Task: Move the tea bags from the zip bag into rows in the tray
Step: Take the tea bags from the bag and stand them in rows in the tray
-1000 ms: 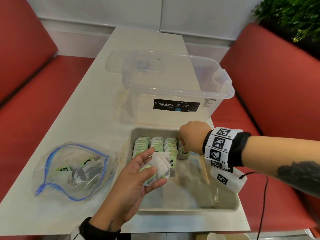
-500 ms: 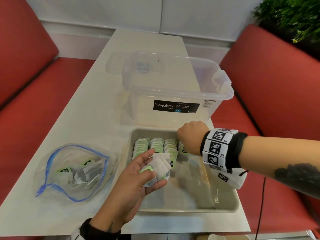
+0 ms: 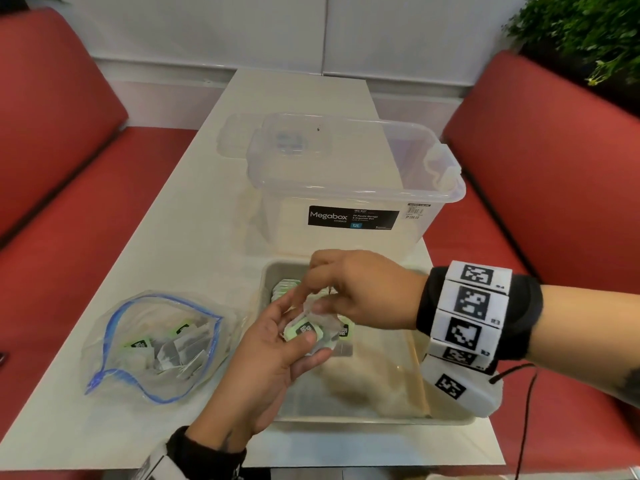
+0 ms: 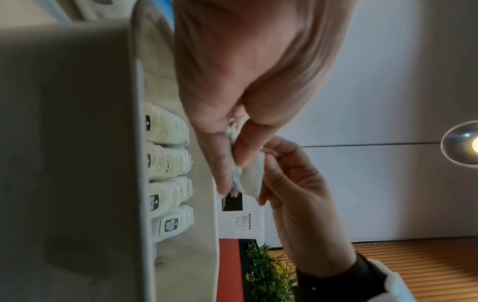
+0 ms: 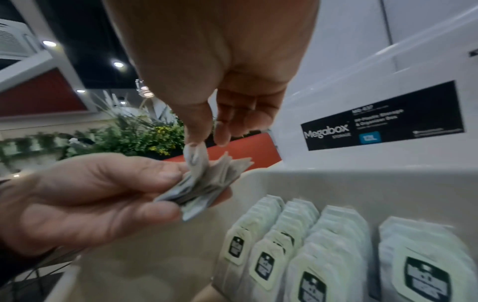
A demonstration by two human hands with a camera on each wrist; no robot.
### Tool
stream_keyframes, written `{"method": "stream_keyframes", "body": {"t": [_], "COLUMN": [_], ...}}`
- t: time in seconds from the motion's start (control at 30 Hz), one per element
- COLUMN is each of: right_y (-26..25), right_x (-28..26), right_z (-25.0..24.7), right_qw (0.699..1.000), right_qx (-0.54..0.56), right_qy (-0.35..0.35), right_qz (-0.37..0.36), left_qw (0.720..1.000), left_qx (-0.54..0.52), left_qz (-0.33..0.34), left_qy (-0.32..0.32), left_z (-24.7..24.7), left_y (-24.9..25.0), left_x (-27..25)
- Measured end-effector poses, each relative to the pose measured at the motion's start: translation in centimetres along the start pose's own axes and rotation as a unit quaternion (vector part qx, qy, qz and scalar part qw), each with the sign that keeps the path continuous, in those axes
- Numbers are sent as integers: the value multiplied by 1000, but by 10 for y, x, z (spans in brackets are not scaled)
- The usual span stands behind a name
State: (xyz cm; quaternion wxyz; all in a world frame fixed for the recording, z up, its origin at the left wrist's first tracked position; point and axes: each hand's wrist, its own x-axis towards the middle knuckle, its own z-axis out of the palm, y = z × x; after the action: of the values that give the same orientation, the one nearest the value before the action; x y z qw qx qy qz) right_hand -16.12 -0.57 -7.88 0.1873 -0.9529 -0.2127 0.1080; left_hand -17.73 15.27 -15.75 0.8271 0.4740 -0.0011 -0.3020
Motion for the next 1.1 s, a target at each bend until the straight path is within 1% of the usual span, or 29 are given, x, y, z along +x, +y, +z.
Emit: {"method": "stream_keyframes", "body": {"t": [0.07, 0.17, 0.3, 0.43, 0.6, 0.77, 0.9, 1.1], "right_y": [-6, -10, -10, -4, 5, 10, 12, 14], "right_x": [-2, -5, -9, -10, -12, -13, -13, -14], "right_z": [1, -1, -5, -5, -3, 0, 0, -2], "right_qw": [999, 995, 994, 993, 989, 973, 975, 981], "right_qx": [4, 1, -21, -4, 81, 192, 198, 178], "right_qy": [-42, -95, -111, -116, -99, -87, -61, 0], "right_qz": [-25, -10, 9, 36, 79, 98, 76, 75], "left_qw": [1000, 998, 995, 995, 997, 999, 999, 998], "left_qx": [29, 65, 96, 95, 70, 40, 36, 30], "left_qz": [2, 2, -2, -7, -2, -4, 7, 28], "left_qy": [-6, -7, 2, -2, -11, -12, 7, 39], "left_z": [1, 3, 5, 7, 9, 7, 6, 7], "left_y": [0, -1, -3, -3, -1, -1, -1, 0], "left_x": [-2, -5, -6, -7, -7, -6, -4, -2]}}
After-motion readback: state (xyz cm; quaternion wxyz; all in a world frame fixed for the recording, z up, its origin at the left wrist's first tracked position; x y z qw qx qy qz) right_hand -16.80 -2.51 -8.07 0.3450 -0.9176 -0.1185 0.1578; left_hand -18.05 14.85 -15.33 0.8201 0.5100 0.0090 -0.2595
